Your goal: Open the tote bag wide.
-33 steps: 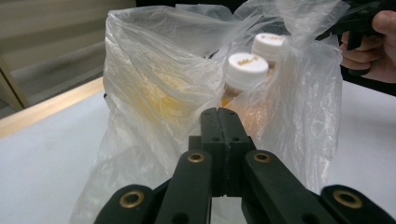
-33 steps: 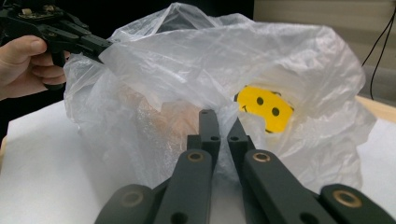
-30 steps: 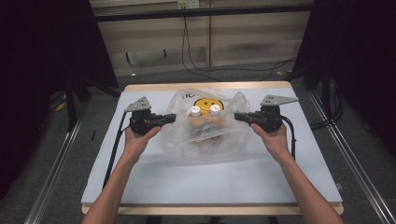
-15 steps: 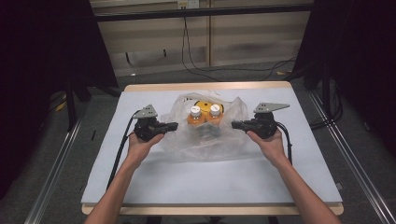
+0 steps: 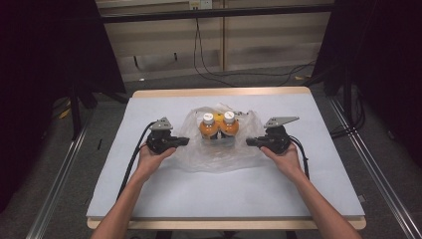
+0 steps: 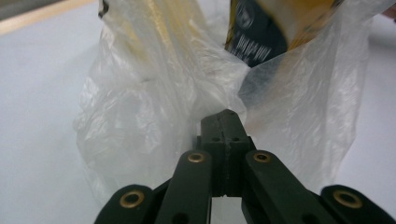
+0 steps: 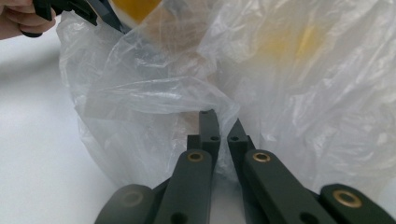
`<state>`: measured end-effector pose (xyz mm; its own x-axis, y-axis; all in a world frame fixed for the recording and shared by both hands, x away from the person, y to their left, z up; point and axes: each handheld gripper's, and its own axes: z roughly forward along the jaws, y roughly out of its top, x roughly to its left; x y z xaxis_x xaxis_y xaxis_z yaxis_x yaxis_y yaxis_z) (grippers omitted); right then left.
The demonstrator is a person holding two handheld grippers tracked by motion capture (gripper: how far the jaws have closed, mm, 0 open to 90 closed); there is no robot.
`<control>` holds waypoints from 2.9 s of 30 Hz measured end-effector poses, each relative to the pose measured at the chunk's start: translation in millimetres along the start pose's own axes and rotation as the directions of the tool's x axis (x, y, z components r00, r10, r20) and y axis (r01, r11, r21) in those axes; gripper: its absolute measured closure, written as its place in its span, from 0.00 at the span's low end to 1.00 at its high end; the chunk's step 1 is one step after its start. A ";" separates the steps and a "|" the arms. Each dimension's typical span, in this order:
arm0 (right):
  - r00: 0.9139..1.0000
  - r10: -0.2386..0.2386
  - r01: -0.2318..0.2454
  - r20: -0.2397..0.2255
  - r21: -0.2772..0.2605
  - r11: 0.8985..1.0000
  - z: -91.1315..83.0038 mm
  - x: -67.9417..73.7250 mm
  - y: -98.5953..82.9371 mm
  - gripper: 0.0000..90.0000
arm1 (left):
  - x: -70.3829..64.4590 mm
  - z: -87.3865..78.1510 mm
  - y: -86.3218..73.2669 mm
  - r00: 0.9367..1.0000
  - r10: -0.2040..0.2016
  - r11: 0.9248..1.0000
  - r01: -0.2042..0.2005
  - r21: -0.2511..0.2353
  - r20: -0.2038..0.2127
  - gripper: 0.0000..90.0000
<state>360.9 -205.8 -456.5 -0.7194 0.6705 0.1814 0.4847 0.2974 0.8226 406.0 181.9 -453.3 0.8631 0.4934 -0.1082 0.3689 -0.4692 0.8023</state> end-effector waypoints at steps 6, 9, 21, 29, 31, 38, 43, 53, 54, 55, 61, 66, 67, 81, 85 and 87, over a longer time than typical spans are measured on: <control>1.000 0.013 -0.013 0.011 0.054 0.998 6.3 -6.3 -12.0 1.00 | 2.0 7.8 -5.8 1.000 0.017 0.998 -0.016 0.064 -0.013 1.00; 1.000 0.011 -0.013 0.021 0.090 0.996 9.3 -8.8 -17.0 1.00 | 4.0 10.2 -9.7 1.000 0.010 0.997 -0.009 0.079 -0.017 1.00; 0.997 0.001 -0.012 0.071 0.154 0.988 10.6 -19.7 -27.6 1.00 | 18.5 9.8 -24.0 0.998 -0.003 0.990 0.011 0.141 -0.056 1.00; 0.994 0.016 -0.032 0.109 0.154 0.987 0.5 -32.0 -31.7 1.00 | 29.8 1.2 -32.1 0.996 -0.037 0.989 0.049 0.138 -0.084 1.00; 0.994 0.022 -0.037 0.103 0.151 0.988 -0.2 -33.8 -32.0 1.00 | 30.8 -0.1 -32.6 0.995 -0.039 0.989 0.052 0.141 -0.092 1.00; 0.992 0.017 -0.034 0.121 0.134 0.990 -0.5 -31.4 -33.3 0.98 | 31.4 -1.3 -36.6 0.996 -0.077 0.993 0.081 0.091 -0.041 1.00; 0.996 0.034 -0.039 0.083 0.059 0.997 -5.2 -25.0 -27.5 0.86 | 23.6 -3.7 -31.4 0.997 -0.076 0.996 0.077 0.044 -0.028 0.94; 0.999 0.028 -0.027 0.023 -0.048 0.998 -32.0 -4.5 -17.0 0.50 | 5.5 -32.1 -22.7 0.999 -0.045 0.998 0.044 -0.048 -0.020 0.61; 0.999 0.029 -0.028 0.024 -0.054 0.998 -34.4 -3.1 -16.2 0.49 | 4.8 -36.1 -22.6 0.998 -0.053 0.997 0.052 -0.062 -0.023 0.57; 0.999 0.024 -0.023 0.022 -0.063 0.998 -37.4 -1.5 -15.4 0.47 | 4.2 -39.5 -22.5 0.998 -0.062 0.995 0.060 -0.080 -0.019 0.53; 1.000 0.024 -0.022 0.015 -0.102 0.994 -53.2 6.5 -12.4 0.37 | -0.1 -64.4 -21.2 0.998 -0.061 0.985 0.055 -0.161 -0.035 0.42; 1.000 0.012 -0.009 0.019 -0.131 0.991 -65.6 12.3 -8.5 0.33 | -4.1 -72.6 -16.5 0.998 -0.054 0.980 0.047 -0.191 -0.036 0.44; 1.000 0.015 -0.012 0.022 -0.135 0.991 -68.8 13.0 -8.5 0.32 | -5.2 -71.7 -14.9 0.998 -0.049 0.981 0.040 -0.192 -0.039 0.45; 0.999 -0.033 0.036 0.019 -0.169 0.985 -92.2 29.8 15.2 0.40 | -18.4 -50.8 13.9 0.999 0.048 0.991 -0.047 -0.127 0.003 0.74; 0.996 -0.084 0.083 0.000 -0.145 0.986 -79.3 26.0 42.0 0.73 | -19.2 -38.2 37.0 0.996 0.089 0.992 -0.087 -0.090 0.016 0.84; 0.994 -0.110 0.109 -0.003 -0.103 0.989 -67.0 24.0 56.1 0.81 | -18.9 -29.8 46.0 0.994 0.109 0.993 -0.108 -0.055 0.006 0.86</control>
<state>337.5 -218.6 -369.9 -0.7697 0.6318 0.0915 0.3495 0.2971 0.8886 396.4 172.8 -396.9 0.9002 0.4348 -0.0240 0.2537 -0.4790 0.8404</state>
